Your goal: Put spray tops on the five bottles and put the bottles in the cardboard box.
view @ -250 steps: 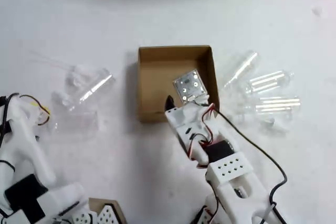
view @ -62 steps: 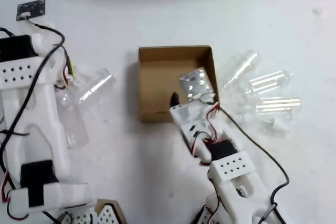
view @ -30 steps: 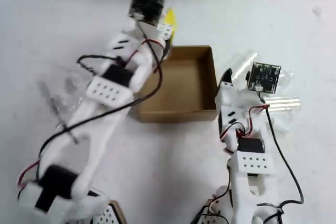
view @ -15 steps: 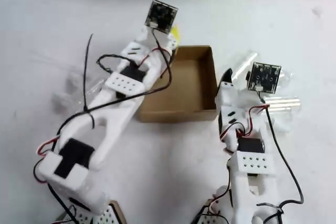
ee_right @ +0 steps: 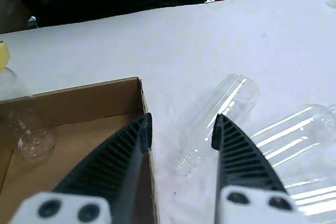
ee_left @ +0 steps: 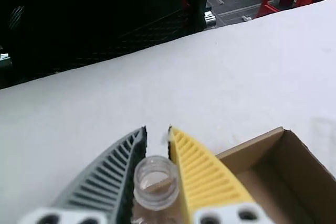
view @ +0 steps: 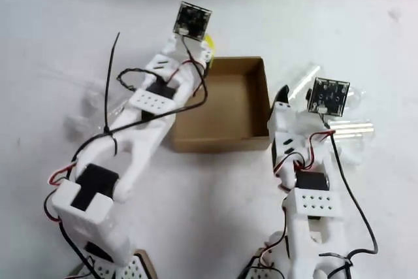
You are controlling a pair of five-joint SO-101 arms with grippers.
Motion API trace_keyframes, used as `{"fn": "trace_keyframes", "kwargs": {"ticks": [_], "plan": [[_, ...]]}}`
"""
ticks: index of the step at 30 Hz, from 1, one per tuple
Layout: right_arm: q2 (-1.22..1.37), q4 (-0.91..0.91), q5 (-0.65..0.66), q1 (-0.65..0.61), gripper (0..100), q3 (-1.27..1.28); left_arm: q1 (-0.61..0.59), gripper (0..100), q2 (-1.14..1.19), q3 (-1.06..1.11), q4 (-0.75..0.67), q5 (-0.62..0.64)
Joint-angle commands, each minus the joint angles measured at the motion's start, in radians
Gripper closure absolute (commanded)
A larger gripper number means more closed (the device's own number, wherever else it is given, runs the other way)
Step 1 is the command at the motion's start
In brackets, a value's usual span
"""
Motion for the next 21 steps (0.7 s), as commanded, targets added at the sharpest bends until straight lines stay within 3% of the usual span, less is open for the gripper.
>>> {"fn": "trace_keyframes", "kwargs": {"ticks": [1, 21], "plan": [[0.002, -0.022, -0.008, 0.005, 82.9, -0.006, -0.038, 98, -0.010, -0.026, -0.018, -0.008], [0.002, -0.022, -0.008, 0.002, 82.9, -0.005, -0.045, 98, -0.008, 0.003, -0.026, -0.014]]}}
